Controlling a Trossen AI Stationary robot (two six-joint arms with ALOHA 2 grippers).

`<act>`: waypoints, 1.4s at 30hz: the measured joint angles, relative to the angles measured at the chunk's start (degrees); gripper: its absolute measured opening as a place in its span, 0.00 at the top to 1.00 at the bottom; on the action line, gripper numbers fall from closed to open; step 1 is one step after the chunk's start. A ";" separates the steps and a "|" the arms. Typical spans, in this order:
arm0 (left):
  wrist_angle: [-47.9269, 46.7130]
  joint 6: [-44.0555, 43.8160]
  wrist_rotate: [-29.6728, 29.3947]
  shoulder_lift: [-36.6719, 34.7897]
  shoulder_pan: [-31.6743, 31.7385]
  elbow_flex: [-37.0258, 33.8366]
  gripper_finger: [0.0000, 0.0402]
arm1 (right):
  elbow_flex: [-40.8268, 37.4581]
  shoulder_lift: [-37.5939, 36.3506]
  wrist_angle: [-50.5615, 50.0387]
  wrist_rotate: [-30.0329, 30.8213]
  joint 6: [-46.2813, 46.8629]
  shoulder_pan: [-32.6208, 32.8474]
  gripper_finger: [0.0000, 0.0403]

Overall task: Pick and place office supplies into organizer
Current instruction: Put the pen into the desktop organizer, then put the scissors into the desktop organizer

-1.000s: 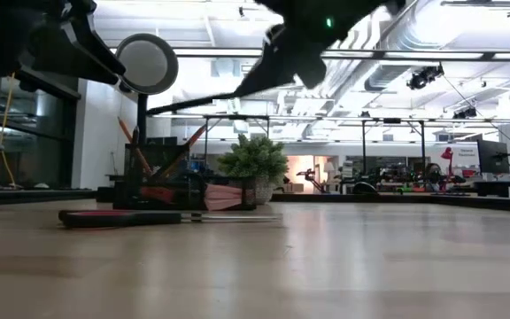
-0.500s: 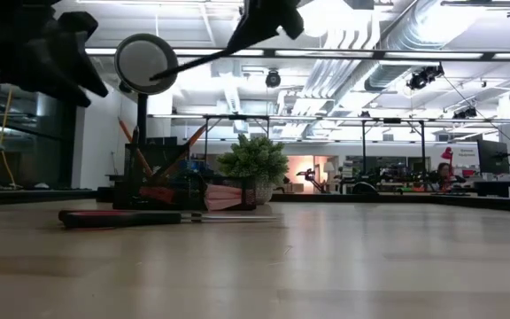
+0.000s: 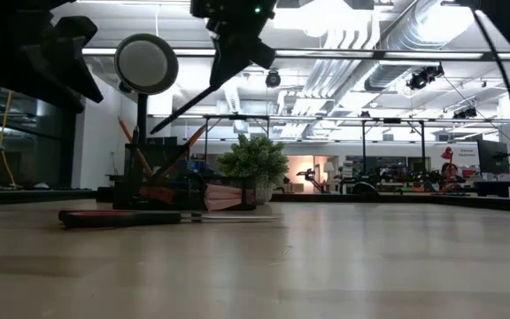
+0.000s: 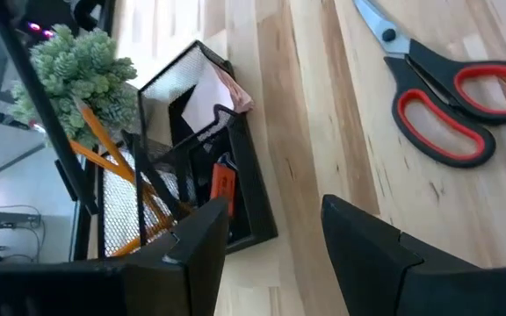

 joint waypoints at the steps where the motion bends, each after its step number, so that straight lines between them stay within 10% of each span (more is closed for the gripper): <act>1: -0.24 -0.04 0.45 0.00 0.00 0.00 0.57 | 2.11 1.20 -1.48 -0.36 -0.08 -0.31 0.97; 7: -1.03 -0.07 2.11 0.00 0.00 0.00 0.57 | 13.37 9.00 -7.83 -3.29 -1.95 -1.65 0.97; 30: -1.73 0.11 1.25 0.00 0.02 0.00 0.57 | 10.28 10.12 1.61 -4.91 -0.05 -1.91 0.72; 42: -1.76 -0.05 1.25 0.00 0.02 0.00 0.57 | 13.47 10.12 -12.03 -3.56 13.65 3.49 0.75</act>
